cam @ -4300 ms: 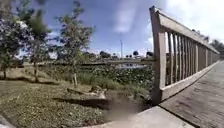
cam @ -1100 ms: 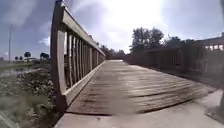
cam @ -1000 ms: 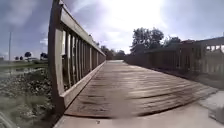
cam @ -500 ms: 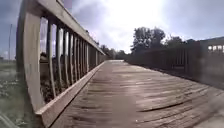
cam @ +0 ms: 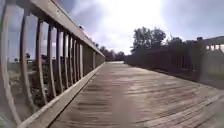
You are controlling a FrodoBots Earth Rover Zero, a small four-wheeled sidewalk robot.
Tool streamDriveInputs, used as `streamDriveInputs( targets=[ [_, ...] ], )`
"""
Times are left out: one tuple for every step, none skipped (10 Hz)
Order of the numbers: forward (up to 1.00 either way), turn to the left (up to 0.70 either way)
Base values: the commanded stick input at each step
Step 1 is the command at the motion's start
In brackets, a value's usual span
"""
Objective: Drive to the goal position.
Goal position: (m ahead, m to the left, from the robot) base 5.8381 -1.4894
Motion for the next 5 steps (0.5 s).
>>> streamDriveInputs(
  targets=[
    [0.85, 0.0],
    [0.85, -0.03],
    [0.85, -0.17],
    [0.85, -0.34],
    [0.85, -0.34]
  ],
)
